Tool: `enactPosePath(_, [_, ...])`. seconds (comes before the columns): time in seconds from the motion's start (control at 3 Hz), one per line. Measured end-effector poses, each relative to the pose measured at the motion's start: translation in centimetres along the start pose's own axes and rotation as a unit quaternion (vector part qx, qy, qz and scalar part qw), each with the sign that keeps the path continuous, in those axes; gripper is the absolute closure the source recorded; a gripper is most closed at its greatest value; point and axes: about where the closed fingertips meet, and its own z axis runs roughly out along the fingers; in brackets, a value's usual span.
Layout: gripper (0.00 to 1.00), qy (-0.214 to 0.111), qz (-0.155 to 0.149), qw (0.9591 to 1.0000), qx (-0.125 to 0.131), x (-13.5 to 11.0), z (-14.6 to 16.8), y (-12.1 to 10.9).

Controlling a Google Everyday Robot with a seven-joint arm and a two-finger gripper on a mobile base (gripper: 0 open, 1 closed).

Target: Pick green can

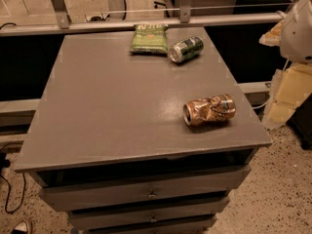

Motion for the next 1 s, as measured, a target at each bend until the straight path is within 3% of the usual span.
enactPosePath(0.33, [0.0, -0.001, 0.0, 1.0, 0.001, 0.0, 0.0, 0.0])
enactPosePath(0.67, [0.0, -0.019, -0.035, 0.999, 0.019, -1.8, 1.9, -2.9])
enactPosePath(1.0, [0.0, -0.035, -0.075, 0.9958, 0.039, -4.2, 4.8, -7.8])
